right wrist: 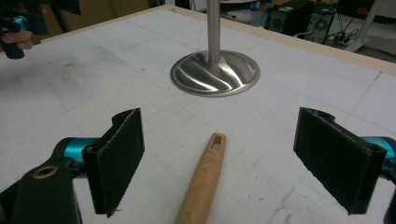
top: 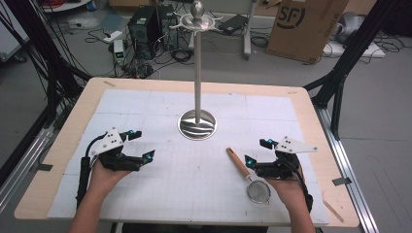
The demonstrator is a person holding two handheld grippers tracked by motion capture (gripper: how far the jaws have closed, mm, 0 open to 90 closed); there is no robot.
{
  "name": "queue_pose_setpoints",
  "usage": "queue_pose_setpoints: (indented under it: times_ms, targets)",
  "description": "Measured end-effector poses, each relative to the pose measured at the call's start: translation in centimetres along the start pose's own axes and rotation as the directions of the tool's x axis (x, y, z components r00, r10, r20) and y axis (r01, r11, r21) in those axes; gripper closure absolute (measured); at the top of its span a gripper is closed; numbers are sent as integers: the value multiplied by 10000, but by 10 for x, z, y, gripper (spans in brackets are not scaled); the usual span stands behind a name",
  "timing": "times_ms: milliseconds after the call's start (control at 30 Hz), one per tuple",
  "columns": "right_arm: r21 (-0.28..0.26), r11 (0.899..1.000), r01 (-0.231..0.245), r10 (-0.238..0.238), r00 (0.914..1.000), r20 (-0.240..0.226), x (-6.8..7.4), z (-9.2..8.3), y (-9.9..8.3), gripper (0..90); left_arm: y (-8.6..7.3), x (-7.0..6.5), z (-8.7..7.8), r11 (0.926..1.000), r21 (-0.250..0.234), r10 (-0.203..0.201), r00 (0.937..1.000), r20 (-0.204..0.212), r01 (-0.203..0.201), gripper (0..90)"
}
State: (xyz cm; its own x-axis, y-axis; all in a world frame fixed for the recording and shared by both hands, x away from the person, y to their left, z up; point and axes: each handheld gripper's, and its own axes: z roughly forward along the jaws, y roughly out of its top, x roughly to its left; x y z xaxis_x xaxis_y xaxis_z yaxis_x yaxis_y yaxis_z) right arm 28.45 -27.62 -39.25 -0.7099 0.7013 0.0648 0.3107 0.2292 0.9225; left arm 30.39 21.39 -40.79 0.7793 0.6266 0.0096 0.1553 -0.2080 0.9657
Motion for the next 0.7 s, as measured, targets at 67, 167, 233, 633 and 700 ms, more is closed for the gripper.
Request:
queue_pose_setpoints:
  times_ms: [67,167,233,633,700]
  targets:
    - [24,10000,-30,30,10000,0,0,0,0,154,0,1,0,10000,9,-43,10000,-38,43,150]
    - [68,10000,-21,21,10000,55,-1,-1,-1,154,0,1,0,10000,-15,-74,10000,-11,74,151]
    - [123,9999,-6,5,10000,74,0,-1,-2,155,0,0,1,10000,6,-38,10000,11,38,151]
    - [240,9997,12,-20,9994,342,5,-9,-1,158,4,-2,4,10000,-99,9,10000,51,-8,151]
    - [266,9996,48,-57,9994,348,5,-10,-1,159,5,-2,5,9999,-153,-31,10000,18,31,151]
